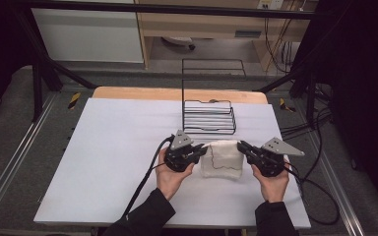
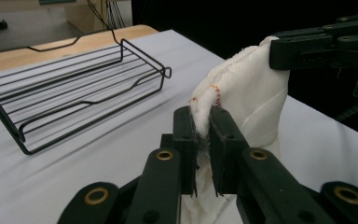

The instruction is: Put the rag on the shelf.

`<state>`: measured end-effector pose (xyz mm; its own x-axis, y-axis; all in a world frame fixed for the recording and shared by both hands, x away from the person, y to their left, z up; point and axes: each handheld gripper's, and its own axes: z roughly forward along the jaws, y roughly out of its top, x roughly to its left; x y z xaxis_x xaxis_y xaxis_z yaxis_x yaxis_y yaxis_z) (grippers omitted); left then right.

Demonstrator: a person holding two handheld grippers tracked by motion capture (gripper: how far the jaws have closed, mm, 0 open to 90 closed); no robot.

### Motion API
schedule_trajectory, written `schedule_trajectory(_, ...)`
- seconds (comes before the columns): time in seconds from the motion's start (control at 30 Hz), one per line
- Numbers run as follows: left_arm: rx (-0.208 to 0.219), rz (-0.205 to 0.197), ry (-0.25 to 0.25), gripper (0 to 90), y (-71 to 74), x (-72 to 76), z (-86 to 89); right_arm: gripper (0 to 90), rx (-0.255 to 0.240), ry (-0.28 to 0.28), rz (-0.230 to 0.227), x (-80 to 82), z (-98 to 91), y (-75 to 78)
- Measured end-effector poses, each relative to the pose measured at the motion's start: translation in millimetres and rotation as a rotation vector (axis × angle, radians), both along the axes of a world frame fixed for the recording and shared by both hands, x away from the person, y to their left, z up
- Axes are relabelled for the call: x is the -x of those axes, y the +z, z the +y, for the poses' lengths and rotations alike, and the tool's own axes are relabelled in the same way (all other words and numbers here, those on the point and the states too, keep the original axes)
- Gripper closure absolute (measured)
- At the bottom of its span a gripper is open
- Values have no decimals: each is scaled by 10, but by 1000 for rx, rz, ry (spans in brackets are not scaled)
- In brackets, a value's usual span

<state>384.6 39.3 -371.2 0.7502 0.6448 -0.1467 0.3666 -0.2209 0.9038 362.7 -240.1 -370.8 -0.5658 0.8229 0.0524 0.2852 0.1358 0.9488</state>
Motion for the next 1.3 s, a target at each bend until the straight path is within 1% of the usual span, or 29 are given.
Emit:
schedule_trajectory(0.07,8,-15,3,818,18,8,12,836,-4,-1,-16,12,8,21)
schedule_trajectory(0.1,20,-29,6,818,34,15,23,836,-6,1,-17,16,11,32)
schedule_trajectory(0.13,20,-29,6,818,34,15,23,836,-6,1,-17,16,11,32)
schedule_trajectory(0.27,31,-49,11,818,73,26,41,836,-9,-2,-43,39,30,79)
schedule_trajectory(0.3,35,-55,13,818,82,28,44,836,-9,-2,-43,39,30,79)
schedule_trajectory(0.33,37,-59,13,818,92,29,47,836,-13,-8,-55,48,40,101)
schedule_trajectory(0.47,54,-79,18,818,130,29,60,836,-27,-17,-74,66,54,148)
schedule_trajectory(0.5,61,-80,16,818,140,28,64,836,-27,-17,-74,66,54,148)
schedule_trajectory(0.53,67,-83,18,819,150,25,67,836,-35,-21,-83,73,60,169)
schedule_trajectory(0.67,83,-89,18,818,195,13,94,836,-40,-17,-88,72,67,198)
schedule_trajectory(0.77,88,-102,22,819,233,11,117,836,-48,-18,-96,72,86,223)
schedule_trajectory(0.87,98,-113,29,819,281,7,138,836,-49,-23,-113,68,114,258)
schedule_trajectory(0.93,105,-122,33,818,309,3,151,836,-57,-26,-127,65,130,289)
schedule_trajectory(0.97,109,-128,33,819,328,0,161,836,-66,-27,-135,60,144,327)
schedule_trajectory(1.3,140,-157,53,818,488,-49,256,836,-96,-29,-177,26,230,477)
